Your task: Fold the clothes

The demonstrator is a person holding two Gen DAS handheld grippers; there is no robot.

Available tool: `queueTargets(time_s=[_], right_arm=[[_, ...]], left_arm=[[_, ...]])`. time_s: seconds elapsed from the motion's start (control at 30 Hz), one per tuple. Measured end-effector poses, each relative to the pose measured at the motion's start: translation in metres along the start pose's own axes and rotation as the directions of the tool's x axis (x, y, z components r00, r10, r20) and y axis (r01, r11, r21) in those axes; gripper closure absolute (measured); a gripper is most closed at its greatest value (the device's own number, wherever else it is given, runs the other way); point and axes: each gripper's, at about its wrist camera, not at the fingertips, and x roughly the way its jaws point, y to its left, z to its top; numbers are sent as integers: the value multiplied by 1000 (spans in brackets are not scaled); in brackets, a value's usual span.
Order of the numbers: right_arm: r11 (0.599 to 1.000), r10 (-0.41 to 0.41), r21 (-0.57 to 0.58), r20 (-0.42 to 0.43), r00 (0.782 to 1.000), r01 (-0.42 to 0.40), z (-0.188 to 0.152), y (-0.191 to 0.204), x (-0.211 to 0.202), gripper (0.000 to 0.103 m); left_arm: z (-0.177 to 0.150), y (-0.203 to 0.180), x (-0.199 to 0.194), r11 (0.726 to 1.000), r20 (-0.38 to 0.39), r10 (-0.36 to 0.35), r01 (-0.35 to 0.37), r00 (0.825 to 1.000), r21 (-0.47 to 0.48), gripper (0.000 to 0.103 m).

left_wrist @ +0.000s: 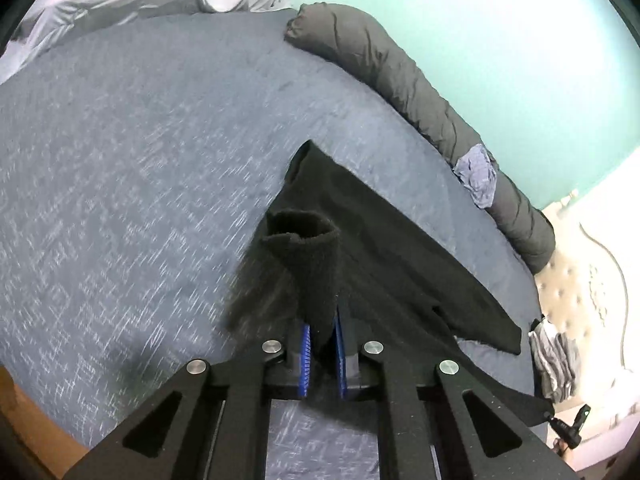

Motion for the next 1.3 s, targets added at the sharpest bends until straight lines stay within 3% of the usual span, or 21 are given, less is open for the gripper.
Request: queueTargets(time_s=[0.33,0.57,0.93,1.3], right_arm=[[999,-15,-31,31,999,16,57,14,-10,96],[999,-37,-34,9,999,37,107,20,11,96],[996,-60,55,-104,993,66,175,7,78,96],[989,-122,60,-214,969,137,244,10,170,96]], left_arm=[[41,-21,11,1000,-2,-5,5,1000,-13,93],[85,-41,35,1000,-9,10,-10,1000,-7,93],[146,-53,114,997,-58,67,-68,996,-21,93],[180,-37,185,992,-99,123,-127,987,-29,93]])
